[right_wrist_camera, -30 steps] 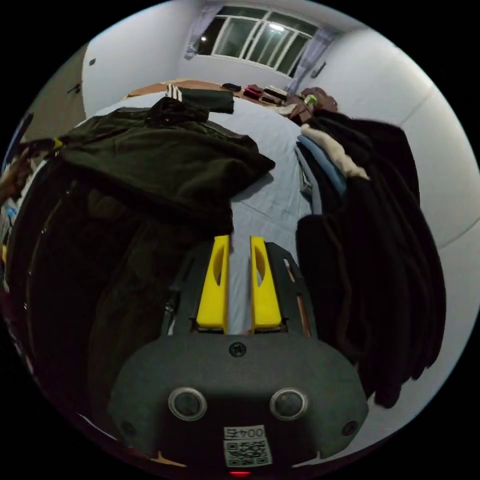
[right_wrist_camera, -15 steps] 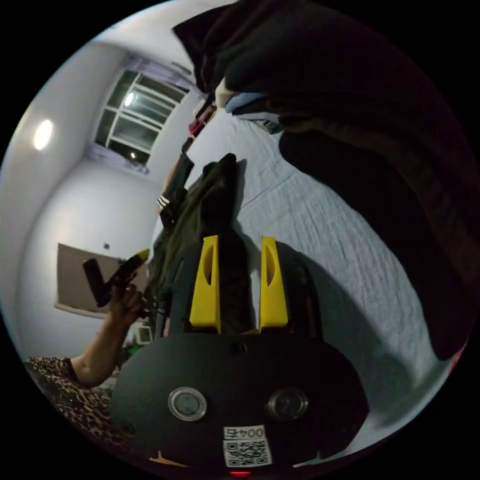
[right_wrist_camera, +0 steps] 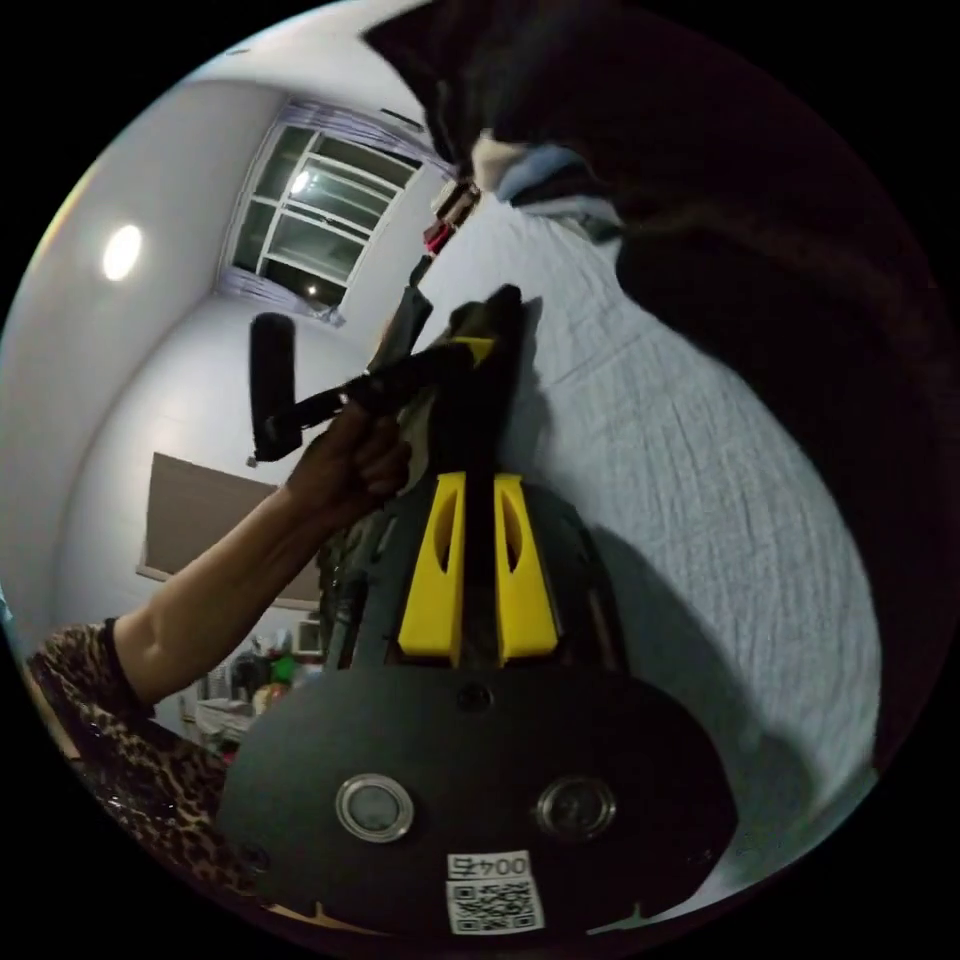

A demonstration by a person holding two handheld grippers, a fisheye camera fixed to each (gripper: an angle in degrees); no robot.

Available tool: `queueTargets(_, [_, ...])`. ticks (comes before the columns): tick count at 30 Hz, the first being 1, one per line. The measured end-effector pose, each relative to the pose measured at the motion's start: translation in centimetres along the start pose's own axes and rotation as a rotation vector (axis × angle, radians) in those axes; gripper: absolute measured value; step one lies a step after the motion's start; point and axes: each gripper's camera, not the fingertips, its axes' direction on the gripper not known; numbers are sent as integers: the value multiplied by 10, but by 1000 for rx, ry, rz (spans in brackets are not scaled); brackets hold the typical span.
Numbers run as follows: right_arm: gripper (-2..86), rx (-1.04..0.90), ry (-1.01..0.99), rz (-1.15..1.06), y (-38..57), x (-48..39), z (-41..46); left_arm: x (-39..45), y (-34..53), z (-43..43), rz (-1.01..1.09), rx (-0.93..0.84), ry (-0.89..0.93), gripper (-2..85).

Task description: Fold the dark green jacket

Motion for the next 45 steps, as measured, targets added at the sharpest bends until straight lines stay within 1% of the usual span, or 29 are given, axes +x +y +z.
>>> queueTargets(1, [52,34,55,-64,6,-14,-7,-11,1,7,-55,-6,16,0])
queueTargets(2, [50,21,173,-129,13,-23,-4,-21,3,12,-93,11,54,0])
queueTargets(4, [49,-31,241,-131,25,-12,9,-32,8,18,-122,37,79,0])
queueTargets(5, [49,18,179,-109,31,-2,7,-36,12,21,-132,49,78,1])
queueTargets(7, [50,15,147,-87,33,5,9,-43,17,25,-133,60,64,2])
queueTargets(9, [51,0,172,-114,33,1,12,-52,23,28,-139,59,65,4])
queueTargets(10, [54,-9,171,-119,35,1,14,-61,27,31,-149,59,93,5])
queueTargets(12, [59,-13,125,-51,37,6,11,-78,35,34,-180,66,173,7])
queueTargets(13, [64,7,145,-34,42,4,6,-88,42,34,-202,80,236,9])
queueTargets(14, [64,41,209,-47,48,-5,0,-96,51,31,-218,112,277,12])
queueTargets(18, [73,86,303,-126,68,-40,-13,-108,85,8,-216,185,297,16])
queueTargets(21, [66,34,251,-174,90,-63,-10,-117,135,-16,-200,223,251,17])
queueTargets(23, [54,-87,197,-206,113,-77,3,-131,192,-36,-231,224,241,16])
queueTargets(24, [50,-118,196,-220,120,-80,6,-135,208,-42,-244,231,250,15])
queueTargets(26, [42,-249,196,-273,148,-93,19,-155,276,-68,-324,236,240,14])
queueTargets(27, [42,-277,196,-281,155,-96,22,-160,294,-75,-349,236,231,14])
queueTargets(29, [43,-366,176,-304,183,-102,30,-184,370,-103,-513,241,194,21])
queueTargets(30, [46,-392,172,-310,190,-103,33,-190,390,-109,-565,249,194,24])
queueTargets(32, [59,-503,158,-354,214,-111,46,-213,472,-133,-804,309,189,41])
queueTargets(33, [63,-525,158,-371,220,-113,49,-217,493,-139,-862,334,181,47])
queueTargets(35, [69,-596,169,-443,238,-125,60,-229,572,-160,-1065,465,148,66])
queueTargets(36, [70,-608,173,-458,241,-128,62,-231,590,-163,-1108,501,145,70])
queueTargets(38, [73,-638,193,-472,251,-137,73,-244,657,-173,-1273,638,167,77])
queueTargets(41, [82,-682,230,-429,257,-143,91,-270,724,-176,-1429,768,241,88])
queueTargets(42, [84,-687,241,-413,258,-143,95,-277,736,-176,-1453,799,258,91])
queueTargets(44, [82,-660,277,-352,262,-149,103,-309,778,-176,-1513,940,349,101])
queueTargets(45, [81,-658,288,-339,263,-151,105,-319,786,-176,-1516,966,374,104])
